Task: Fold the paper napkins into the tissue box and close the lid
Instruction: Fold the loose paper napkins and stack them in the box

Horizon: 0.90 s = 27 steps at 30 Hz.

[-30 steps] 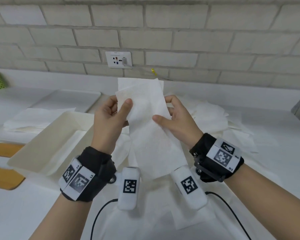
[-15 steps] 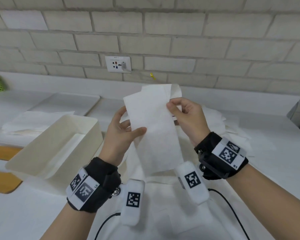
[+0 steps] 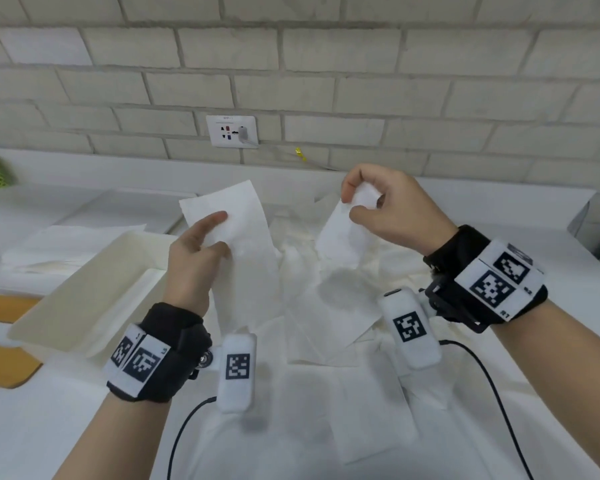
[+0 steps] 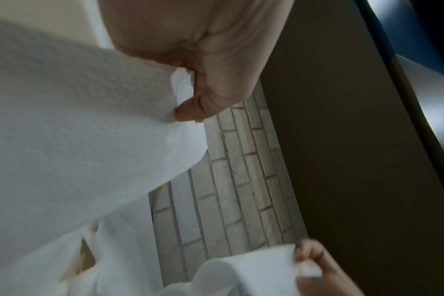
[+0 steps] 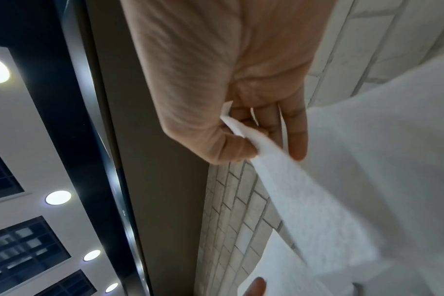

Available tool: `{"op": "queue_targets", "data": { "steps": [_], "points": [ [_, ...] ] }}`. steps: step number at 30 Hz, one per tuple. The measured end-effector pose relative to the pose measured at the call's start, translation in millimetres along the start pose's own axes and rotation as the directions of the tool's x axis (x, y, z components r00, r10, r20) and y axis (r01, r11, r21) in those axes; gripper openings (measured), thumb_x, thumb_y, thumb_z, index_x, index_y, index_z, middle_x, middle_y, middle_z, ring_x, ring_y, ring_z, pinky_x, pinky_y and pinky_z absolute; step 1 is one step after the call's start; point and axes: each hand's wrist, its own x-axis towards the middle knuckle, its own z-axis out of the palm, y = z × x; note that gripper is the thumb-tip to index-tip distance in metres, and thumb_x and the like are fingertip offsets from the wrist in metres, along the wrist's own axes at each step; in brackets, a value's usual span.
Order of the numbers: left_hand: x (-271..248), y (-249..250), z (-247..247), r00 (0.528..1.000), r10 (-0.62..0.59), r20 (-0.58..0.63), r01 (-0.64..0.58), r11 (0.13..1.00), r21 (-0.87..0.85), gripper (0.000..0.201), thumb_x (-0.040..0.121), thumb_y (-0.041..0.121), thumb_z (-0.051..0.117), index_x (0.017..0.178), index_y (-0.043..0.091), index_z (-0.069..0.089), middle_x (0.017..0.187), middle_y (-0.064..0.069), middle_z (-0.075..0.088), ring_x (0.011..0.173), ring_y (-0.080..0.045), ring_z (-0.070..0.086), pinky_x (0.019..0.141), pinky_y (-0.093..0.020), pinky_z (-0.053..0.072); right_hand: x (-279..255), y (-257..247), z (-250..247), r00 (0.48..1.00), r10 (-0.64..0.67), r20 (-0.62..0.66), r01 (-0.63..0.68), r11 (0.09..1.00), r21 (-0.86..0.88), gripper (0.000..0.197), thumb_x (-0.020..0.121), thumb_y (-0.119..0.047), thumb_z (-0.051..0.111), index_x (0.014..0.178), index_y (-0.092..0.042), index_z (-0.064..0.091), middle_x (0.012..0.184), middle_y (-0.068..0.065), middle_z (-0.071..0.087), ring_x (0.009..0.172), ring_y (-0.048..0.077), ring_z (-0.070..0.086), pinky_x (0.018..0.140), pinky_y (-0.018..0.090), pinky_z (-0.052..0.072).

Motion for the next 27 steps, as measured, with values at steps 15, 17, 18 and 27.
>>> {"op": "queue_targets", "data": {
  "steps": [15, 17, 18, 27],
  "points": [
    [-19, 28, 29, 0.933, 0.227, 0.281, -0.264, 0.959, 0.104, 0.026, 0.099, 0.016, 0.046, 0.118, 0.026, 0.061, 0.125, 0.014, 0.060, 0.122, -0.001, 0.050, 0.107, -0.021, 0.036, 15, -26, -15, 0.856, -0.062, 0.513, -0.014, 0.990, 0.142, 0.049, 0.079, 0.004, 0.063, 0.109, -0.033, 0.051, 0.091, 0.018, 0.069, 0.084, 0.029, 0.064, 0.073, 0.029, 0.051],
    [-28, 30, 32, 0.904, 0.233, 0.359, -0.267, 0.963, 0.047, 0.027, 0.099, 0.028, 0.041, 0.115, 0.025, 0.063, 0.123, 0.013, 0.062, 0.120, 0.001, 0.052, 0.106, -0.019, 0.036, 17, -27, -17, 0.880, -0.049, 0.472, 0.033, 0.999, 0.041, 0.041, 0.080, 0.001, 0.066, 0.102, -0.028, 0.049, 0.086, 0.004, 0.072, 0.078, 0.016, 0.064, 0.070, 0.022, 0.048],
    [-33, 31, 33, 0.884, 0.251, 0.395, -0.284, 0.958, 0.028, 0.031, 0.099, 0.034, 0.039, 0.115, 0.024, 0.064, 0.122, 0.011, 0.064, 0.119, 0.000, 0.053, 0.104, -0.019, 0.038, 18, -28, -17, 0.895, -0.061, 0.441, 0.070, 0.998, -0.005, 0.037, 0.079, -0.001, 0.067, 0.096, -0.028, 0.049, 0.084, -0.001, 0.072, 0.072, 0.010, 0.062, 0.070, 0.021, 0.046],
    [-47, 25, 44, 0.841, 0.337, 0.423, -0.345, 0.937, -0.061, 0.017, 0.082, 0.028, 0.069, 0.096, 0.020, 0.070, 0.096, 0.009, 0.072, 0.094, -0.007, 0.066, 0.085, -0.022, 0.050, 22, -20, -14, 0.950, -0.166, 0.263, 0.189, 0.980, -0.063, 0.011, 0.083, -0.023, 0.068, 0.078, -0.028, 0.060, 0.107, -0.009, 0.057, 0.108, 0.004, 0.046, 0.094, 0.016, 0.032]
  ]
}}
